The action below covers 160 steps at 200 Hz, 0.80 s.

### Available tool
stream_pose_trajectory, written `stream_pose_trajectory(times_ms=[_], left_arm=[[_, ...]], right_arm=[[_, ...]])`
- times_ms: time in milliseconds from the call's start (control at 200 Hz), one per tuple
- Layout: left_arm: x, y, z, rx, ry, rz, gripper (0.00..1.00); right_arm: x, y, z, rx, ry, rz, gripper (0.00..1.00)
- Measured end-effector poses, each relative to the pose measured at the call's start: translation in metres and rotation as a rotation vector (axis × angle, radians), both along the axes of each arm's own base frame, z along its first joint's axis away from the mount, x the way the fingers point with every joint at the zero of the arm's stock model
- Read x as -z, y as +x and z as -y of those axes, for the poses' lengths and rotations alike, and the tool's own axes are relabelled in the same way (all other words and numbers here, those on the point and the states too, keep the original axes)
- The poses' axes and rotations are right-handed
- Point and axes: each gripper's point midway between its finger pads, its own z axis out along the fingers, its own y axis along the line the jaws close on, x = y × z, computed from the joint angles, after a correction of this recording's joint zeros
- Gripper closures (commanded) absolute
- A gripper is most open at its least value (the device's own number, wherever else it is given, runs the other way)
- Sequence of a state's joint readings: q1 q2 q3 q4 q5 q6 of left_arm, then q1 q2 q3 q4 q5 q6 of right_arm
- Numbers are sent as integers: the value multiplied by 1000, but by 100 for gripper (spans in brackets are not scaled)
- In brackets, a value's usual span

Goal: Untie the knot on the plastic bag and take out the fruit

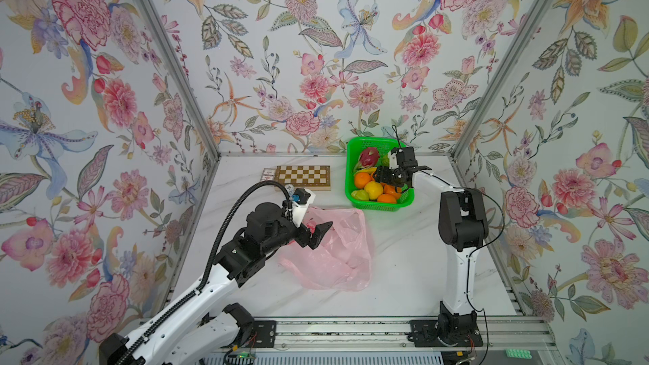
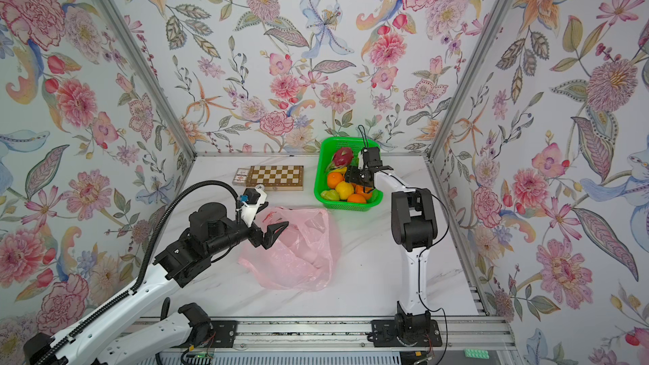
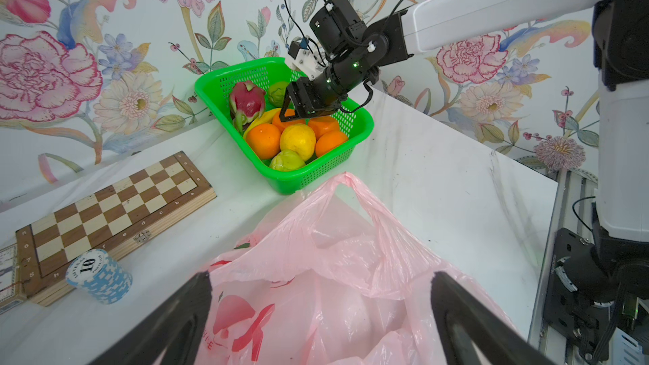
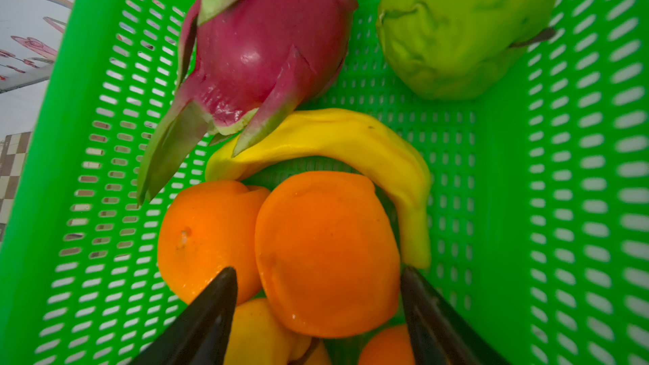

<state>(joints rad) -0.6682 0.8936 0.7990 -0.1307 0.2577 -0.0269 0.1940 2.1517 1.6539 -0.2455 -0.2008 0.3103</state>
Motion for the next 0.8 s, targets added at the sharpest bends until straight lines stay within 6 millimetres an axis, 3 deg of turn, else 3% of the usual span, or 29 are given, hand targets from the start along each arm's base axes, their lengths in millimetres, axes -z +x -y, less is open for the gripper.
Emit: stream_pose_trajectory(times_ms=[190, 315, 415, 615, 801], left_arm=[[-3, 11, -22, -154, -24, 2, 1], [-3, 21, -47, -314, -38, 10, 1], [-2, 28, -69, -439, -37, 28, 1], [17, 42, -115, -674, 24, 76, 1], [49, 56, -172, -896, 117, 107, 1]], right_arm=[[-69, -19, 4, 9, 31, 105, 16], [-121, -46, 12, 25, 45, 215, 13], [-146, -73, 25, 56, 40, 285, 10], [-152, -132, 71, 181, 3, 379, 4], [-123, -168, 120, 324, -57, 393, 1]])
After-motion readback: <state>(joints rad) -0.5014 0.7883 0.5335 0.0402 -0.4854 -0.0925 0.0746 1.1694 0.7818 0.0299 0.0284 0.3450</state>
